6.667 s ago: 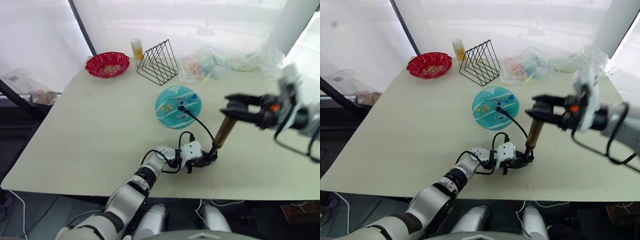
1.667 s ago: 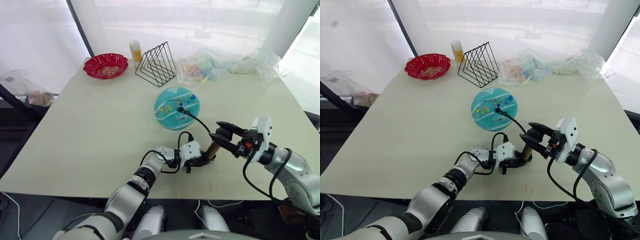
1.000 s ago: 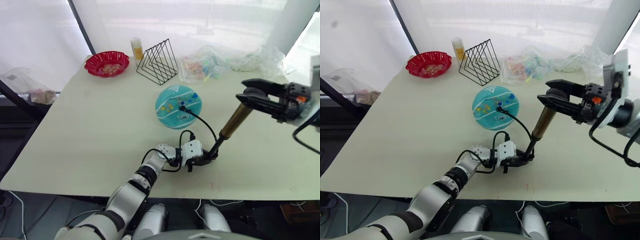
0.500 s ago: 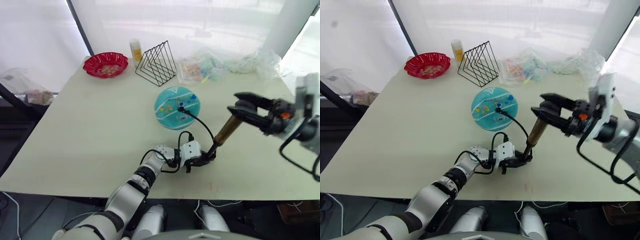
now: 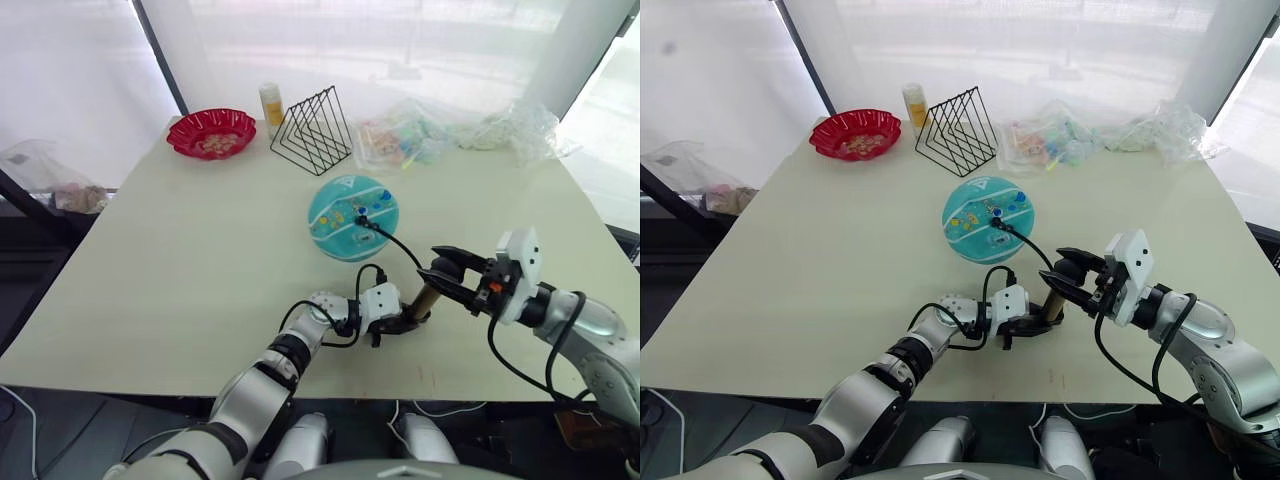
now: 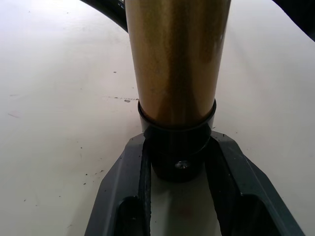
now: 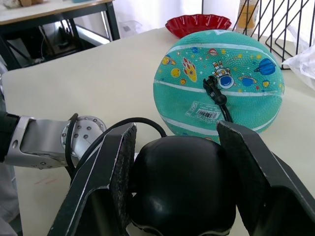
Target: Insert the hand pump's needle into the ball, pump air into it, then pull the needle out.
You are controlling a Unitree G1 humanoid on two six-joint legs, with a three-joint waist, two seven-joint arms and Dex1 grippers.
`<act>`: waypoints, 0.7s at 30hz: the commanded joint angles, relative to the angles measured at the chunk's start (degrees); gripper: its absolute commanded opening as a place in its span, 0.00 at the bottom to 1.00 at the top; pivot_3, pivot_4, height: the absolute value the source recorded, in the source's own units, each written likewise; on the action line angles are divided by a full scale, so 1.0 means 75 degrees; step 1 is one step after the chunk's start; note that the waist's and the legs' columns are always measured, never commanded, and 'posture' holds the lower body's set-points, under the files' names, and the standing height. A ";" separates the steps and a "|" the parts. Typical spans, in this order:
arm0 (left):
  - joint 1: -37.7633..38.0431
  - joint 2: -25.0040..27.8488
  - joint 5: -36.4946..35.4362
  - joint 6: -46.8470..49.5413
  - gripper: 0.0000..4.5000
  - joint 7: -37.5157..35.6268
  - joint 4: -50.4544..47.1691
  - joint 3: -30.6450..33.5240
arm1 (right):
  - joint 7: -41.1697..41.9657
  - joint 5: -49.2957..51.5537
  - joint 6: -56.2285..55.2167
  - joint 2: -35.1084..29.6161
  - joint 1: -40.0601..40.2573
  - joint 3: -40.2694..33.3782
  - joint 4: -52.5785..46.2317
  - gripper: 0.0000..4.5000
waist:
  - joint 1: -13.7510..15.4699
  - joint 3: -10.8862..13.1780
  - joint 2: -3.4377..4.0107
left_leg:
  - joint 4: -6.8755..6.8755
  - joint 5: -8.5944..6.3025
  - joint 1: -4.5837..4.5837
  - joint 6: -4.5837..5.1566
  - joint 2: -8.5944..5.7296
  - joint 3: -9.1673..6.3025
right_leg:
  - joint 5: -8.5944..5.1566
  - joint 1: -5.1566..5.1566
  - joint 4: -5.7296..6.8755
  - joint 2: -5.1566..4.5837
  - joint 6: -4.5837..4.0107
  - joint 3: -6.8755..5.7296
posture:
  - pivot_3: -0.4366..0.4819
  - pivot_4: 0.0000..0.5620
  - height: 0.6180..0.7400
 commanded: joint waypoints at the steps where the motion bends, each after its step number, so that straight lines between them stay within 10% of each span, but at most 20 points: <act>1: 0.0472 0.0330 0.0654 0.0406 0.25 -0.0293 0.0713 -0.0444 | 0.0000 0.0417 0.0458 -0.0265 -0.0353 -0.0758 0.0066 0.47 | -0.0001 0.0004 0.0004 | 0.0000 0.0000 -0.0001 0.0000 0.0000 0.0001 | 0.0000 0.0000 0.0000 0.0000 0.0000 0.0001 | 0.48 0.27 1.00; 21: 0.0479 0.0339 0.0661 0.0401 0.25 -0.0348 0.0686 -0.0452 | -0.0590 0.4436 0.2750 -0.2631 -0.3606 -0.3790 0.0397 0.47 | 0.0030 0.0136 0.0083 | 0.0005 0.0000 -0.0051 0.0002 -0.0008 0.0002 | 0.0003 -0.0027 0.0000 -0.0032 0.0000 -0.0005 | 0.48 0.27 1.00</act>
